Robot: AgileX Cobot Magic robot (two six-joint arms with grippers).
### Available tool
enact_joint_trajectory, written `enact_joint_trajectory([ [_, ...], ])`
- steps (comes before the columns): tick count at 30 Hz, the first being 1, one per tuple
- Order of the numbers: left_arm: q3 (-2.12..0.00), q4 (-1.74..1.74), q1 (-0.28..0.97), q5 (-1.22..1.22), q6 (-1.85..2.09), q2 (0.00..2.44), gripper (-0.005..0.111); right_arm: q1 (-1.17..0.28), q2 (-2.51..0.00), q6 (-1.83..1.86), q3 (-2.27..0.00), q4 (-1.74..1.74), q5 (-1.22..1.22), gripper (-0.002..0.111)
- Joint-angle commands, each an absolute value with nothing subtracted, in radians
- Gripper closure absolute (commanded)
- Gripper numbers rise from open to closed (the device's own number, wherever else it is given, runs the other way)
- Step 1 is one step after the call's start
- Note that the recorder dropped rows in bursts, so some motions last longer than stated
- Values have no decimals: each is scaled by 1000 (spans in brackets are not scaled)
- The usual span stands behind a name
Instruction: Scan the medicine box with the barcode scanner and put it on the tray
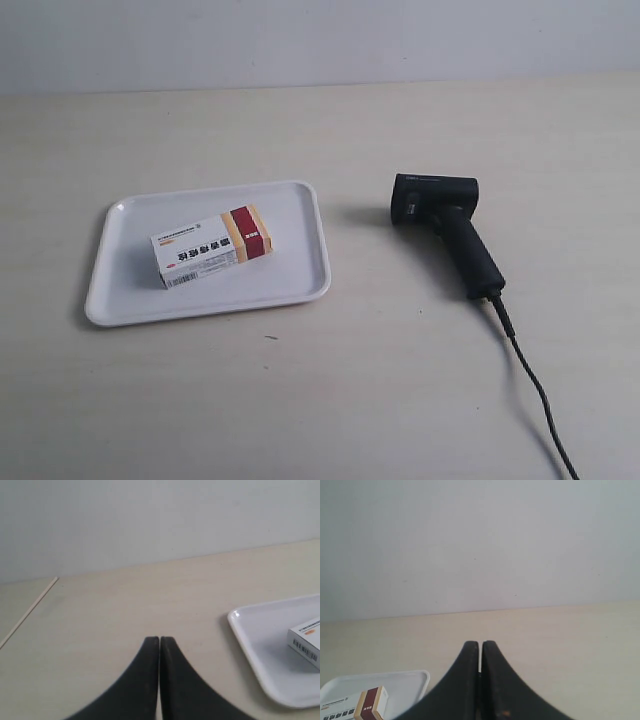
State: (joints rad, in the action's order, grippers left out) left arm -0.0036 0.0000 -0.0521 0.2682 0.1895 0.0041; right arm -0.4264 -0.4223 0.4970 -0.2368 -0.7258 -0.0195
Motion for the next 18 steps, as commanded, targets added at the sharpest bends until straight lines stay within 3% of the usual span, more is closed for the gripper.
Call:
enact_joint_trajectory([
  [1, 0, -24, -48, 305, 158, 0, 104, -425, -418, 495, -236, -726, -10, 105],
  [18, 0, -30, -48, 358, 118, 0, 104, -425, -418, 495, -236, -726, -10, 105],
])
